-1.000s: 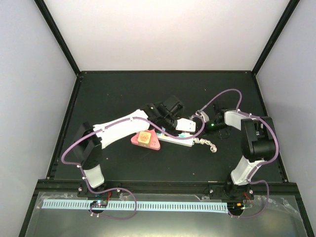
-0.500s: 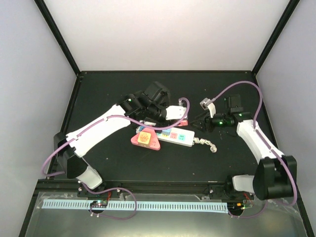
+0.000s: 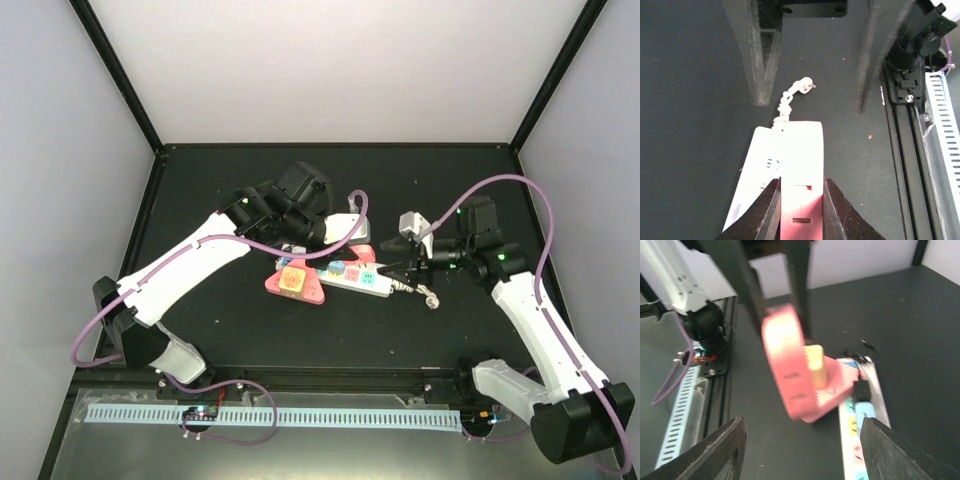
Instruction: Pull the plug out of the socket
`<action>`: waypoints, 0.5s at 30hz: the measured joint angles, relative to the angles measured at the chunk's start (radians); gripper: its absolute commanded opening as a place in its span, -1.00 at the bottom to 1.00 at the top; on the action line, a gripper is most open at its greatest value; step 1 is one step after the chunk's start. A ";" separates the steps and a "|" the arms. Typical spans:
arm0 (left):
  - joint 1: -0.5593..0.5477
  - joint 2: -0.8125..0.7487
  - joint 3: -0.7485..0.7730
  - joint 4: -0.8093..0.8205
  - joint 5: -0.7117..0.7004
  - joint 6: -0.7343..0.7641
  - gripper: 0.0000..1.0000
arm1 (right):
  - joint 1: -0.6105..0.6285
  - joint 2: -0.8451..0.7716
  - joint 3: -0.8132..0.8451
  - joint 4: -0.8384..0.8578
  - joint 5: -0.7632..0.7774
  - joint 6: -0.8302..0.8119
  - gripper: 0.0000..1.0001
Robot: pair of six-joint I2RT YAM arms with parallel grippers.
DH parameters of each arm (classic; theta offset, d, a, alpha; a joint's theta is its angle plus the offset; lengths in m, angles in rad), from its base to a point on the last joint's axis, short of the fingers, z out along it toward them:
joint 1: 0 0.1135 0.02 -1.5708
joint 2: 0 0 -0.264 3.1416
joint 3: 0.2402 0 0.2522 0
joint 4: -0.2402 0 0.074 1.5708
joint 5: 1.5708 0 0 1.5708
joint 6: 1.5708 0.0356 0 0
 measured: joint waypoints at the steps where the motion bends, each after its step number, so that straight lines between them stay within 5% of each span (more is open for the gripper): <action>1: 0.000 0.000 -0.001 -0.002 0.007 -0.002 -0.97 | 0.027 -0.015 0.000 0.003 0.002 0.011 0.30; 9: 0.000 0.000 -0.003 -0.002 0.066 -0.021 -0.97 | 0.144 -0.056 0.008 0.071 0.026 0.119 0.02; 15: 0.000 0.000 -0.004 -0.006 0.079 -0.024 -0.96 | 0.179 -0.030 0.020 0.091 0.058 0.160 -0.40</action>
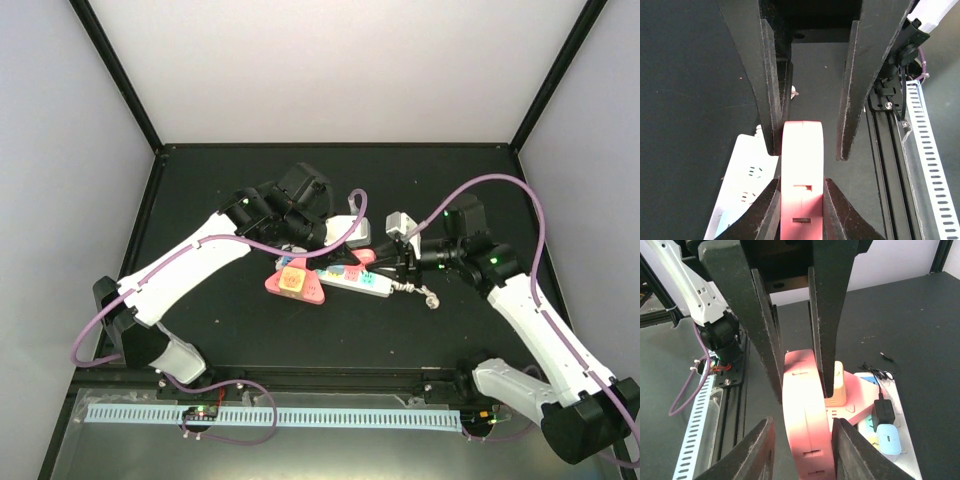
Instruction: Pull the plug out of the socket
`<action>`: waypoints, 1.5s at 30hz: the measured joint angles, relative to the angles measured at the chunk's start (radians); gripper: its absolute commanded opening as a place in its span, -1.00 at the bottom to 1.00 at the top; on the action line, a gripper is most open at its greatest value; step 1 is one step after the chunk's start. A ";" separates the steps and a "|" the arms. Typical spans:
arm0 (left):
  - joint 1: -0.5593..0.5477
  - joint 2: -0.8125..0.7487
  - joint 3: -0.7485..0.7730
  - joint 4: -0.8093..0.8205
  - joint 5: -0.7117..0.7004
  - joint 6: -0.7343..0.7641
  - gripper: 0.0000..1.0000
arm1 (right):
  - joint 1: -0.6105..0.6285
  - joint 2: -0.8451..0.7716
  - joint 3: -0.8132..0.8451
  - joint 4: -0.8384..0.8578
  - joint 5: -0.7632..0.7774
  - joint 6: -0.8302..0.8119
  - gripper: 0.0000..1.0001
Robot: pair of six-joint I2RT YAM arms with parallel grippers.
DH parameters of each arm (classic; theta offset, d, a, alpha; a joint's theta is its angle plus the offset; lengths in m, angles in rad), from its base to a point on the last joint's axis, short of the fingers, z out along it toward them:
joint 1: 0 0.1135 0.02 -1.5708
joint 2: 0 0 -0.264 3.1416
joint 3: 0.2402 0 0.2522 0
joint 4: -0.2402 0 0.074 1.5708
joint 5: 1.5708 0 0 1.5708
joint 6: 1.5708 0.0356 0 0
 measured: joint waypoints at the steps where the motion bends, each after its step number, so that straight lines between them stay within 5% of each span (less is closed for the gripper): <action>1: 0.000 0.000 -0.001 0.000 0.002 0.000 -0.96 | 0.001 0.003 0.000 0.000 0.006 0.007 -0.47; 6: 0.000 -0.011 -0.023 0.001 0.009 -0.006 -0.91 | 0.005 0.011 0.000 0.001 0.015 0.006 -0.69; 11: 0.005 -0.023 -0.034 -0.003 0.021 -0.015 -0.37 | 0.014 0.019 0.001 0.010 0.009 -0.008 -0.83; 13: 0.006 -0.026 -0.039 -0.006 0.016 -0.006 -0.30 | 0.013 0.024 0.006 0.003 0.011 0.009 -0.85; 26: 0.046 -0.087 -0.103 -0.029 0.008 0.012 -0.50 | 0.013 0.024 0.010 -0.023 0.005 0.039 -0.87; 45: 0.048 -0.050 -0.096 -0.037 0.073 -0.023 -0.48 | 0.013 0.003 0.009 -0.012 0.002 0.043 -0.87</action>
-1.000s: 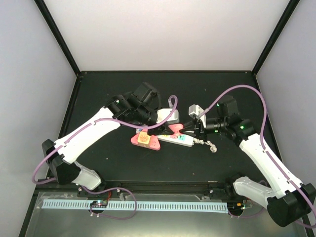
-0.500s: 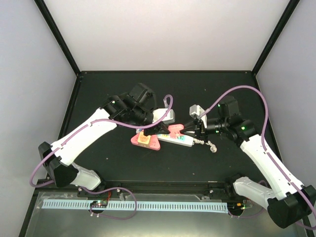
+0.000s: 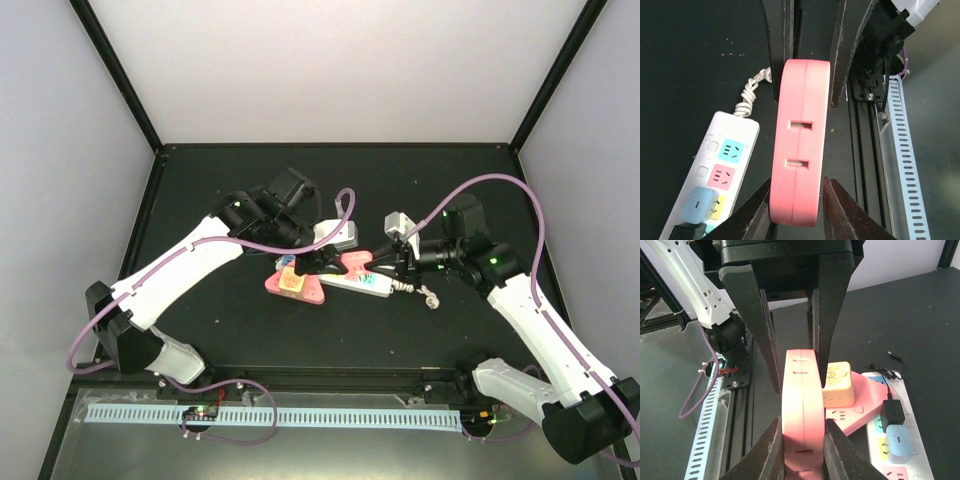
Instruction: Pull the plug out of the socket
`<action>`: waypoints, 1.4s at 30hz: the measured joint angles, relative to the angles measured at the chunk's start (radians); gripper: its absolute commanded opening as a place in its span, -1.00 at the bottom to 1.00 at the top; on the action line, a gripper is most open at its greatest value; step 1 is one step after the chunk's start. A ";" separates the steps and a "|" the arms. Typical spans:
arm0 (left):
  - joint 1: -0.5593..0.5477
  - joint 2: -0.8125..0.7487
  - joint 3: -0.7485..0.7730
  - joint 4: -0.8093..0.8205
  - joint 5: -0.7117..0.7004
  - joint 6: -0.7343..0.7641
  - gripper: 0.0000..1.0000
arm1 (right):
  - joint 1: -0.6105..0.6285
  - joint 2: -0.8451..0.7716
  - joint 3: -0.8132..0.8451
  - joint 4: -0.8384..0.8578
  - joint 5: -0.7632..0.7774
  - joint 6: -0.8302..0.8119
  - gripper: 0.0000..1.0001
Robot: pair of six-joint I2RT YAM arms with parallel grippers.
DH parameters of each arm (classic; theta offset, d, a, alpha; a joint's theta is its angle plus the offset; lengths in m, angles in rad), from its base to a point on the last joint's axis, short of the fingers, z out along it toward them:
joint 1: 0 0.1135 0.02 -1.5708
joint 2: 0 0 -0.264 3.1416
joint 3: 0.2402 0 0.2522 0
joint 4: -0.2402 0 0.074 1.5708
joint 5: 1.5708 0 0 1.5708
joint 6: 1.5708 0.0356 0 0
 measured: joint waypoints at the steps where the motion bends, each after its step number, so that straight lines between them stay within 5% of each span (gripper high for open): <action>1: 0.000 0.002 0.002 0.000 0.002 -0.002 -0.47 | 0.000 0.000 -0.001 0.002 0.000 0.000 -0.87; 9: 0.002 0.019 0.031 -0.004 0.010 -0.015 -0.50 | 0.000 -0.001 -0.009 0.011 0.001 0.000 -0.87; 12: 0.002 0.019 0.034 -0.004 0.011 -0.019 -0.76 | 0.000 -0.001 -0.009 0.011 0.001 0.000 -0.85; 13: 0.002 0.019 0.034 -0.004 0.012 -0.019 -0.85 | 0.000 -0.002 -0.009 0.010 0.001 -0.001 -0.78; 15: 0.002 0.019 0.034 -0.012 0.025 -0.008 -0.95 | 0.000 -0.002 -0.009 0.011 -0.006 -0.010 -0.27; 25: 0.021 -0.002 0.029 -0.023 0.046 -0.010 -0.97 | -0.016 -0.018 -0.021 0.004 0.030 -0.032 0.61; 32: 0.082 -0.058 0.007 -0.026 0.137 -0.024 -0.97 | -0.017 -0.033 -0.089 0.069 0.079 -0.021 0.83; 42: 0.103 -0.070 0.003 -0.004 0.248 -0.081 -0.97 | -0.008 -0.005 -0.095 0.196 0.126 0.055 0.90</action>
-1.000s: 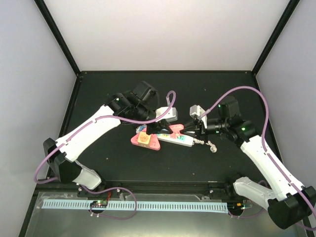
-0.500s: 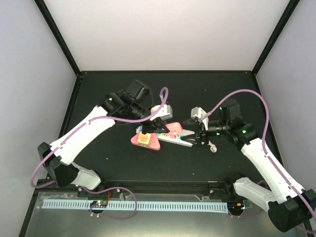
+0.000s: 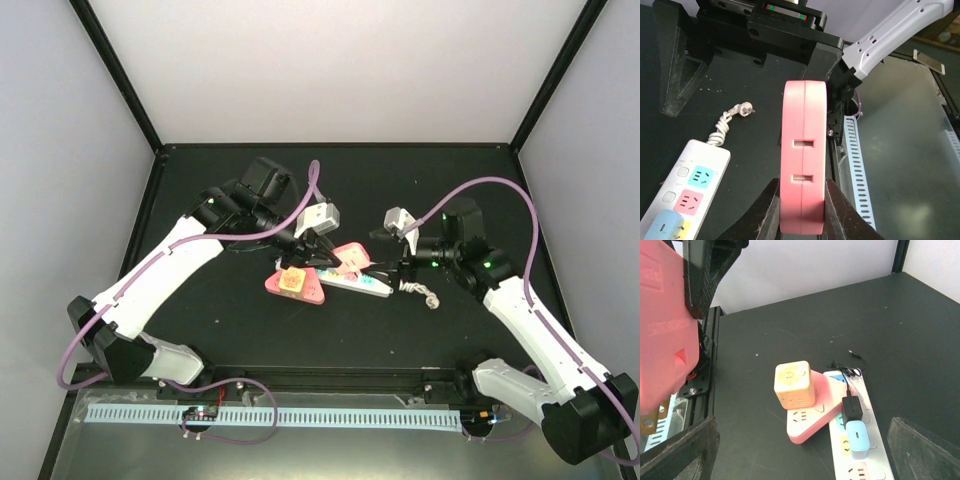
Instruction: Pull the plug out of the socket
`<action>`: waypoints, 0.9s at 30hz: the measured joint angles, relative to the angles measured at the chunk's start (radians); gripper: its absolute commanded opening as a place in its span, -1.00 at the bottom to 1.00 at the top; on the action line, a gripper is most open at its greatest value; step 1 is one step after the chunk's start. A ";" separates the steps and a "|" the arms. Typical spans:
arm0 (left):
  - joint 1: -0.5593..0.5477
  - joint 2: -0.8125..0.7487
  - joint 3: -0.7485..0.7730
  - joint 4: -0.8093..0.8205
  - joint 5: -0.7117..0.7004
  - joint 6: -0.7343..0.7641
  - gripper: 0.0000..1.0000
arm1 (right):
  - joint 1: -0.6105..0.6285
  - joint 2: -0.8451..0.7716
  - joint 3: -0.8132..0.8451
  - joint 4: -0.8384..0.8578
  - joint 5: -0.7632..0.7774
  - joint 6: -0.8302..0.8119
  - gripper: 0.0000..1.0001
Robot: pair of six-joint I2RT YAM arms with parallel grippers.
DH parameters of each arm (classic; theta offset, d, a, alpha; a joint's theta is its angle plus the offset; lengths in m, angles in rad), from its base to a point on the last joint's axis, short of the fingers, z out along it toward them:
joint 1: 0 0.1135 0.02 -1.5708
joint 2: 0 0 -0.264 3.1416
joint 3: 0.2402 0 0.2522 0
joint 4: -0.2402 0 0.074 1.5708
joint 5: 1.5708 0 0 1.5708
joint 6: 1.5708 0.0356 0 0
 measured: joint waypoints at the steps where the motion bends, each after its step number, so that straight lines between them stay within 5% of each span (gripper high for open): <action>1: 0.003 0.000 -0.002 0.007 0.007 -0.008 -0.97 | 0.000 0.002 0.000 0.006 -0.003 0.005 0.89; 27: 0.016 0.018 -0.047 0.089 0.026 -0.058 -0.97 | 0.031 0.024 0.032 0.034 -0.060 0.103 0.75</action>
